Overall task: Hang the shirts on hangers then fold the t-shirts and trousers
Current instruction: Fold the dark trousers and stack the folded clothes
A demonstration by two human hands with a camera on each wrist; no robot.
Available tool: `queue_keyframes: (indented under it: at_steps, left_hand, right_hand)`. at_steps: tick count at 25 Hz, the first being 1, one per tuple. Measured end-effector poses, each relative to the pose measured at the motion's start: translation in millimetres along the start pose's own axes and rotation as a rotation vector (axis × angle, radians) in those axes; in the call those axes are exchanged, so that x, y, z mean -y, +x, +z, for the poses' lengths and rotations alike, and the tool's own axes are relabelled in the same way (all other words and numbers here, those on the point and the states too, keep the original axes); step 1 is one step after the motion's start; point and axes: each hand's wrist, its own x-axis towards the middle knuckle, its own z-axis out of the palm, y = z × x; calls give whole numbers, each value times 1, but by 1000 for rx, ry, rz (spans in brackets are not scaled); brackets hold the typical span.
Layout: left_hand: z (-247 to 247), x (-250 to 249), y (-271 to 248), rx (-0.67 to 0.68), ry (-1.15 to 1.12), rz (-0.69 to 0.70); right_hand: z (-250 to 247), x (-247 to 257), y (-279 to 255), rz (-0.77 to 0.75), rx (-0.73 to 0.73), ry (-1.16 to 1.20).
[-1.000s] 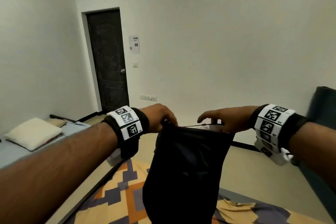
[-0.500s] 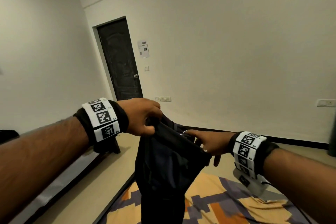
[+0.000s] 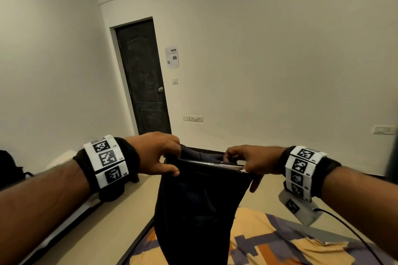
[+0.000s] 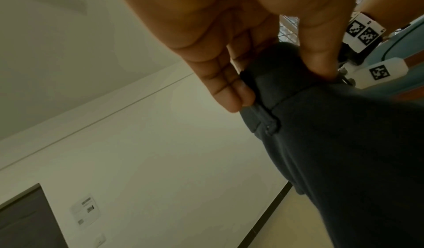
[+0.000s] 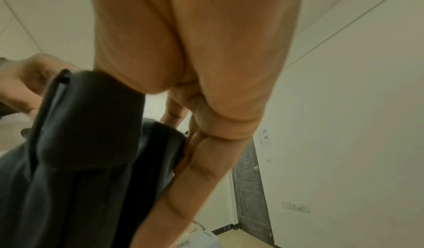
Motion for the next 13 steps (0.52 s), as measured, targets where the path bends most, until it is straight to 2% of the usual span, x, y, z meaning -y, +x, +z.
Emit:
queue_keyframes:
  at_steps: [5, 7, 9, 10, 11, 13]
  left_hand:
    - [64, 24, -25, -124, -129, 215]
    - [92, 29, -35, -122, -105, 284]
    - [112, 35, -38, -82, -81, 319]
    - [120, 39, -39, -62, -61, 326]
    - [123, 42, -38, -35, -44, 336]
    - [129, 47, -38, 7, -26, 366]
  right_hand:
    - [44, -24, 33, 138, 155, 104]
    - [63, -31, 46, 146, 42, 103]
    - [81, -33, 57, -29, -231, -132]
    - [90, -31, 63, -149, -318, -222]
    - [98, -25, 67, -244, -313, -242]
    - [115, -11, 76, -308, -201, -168]
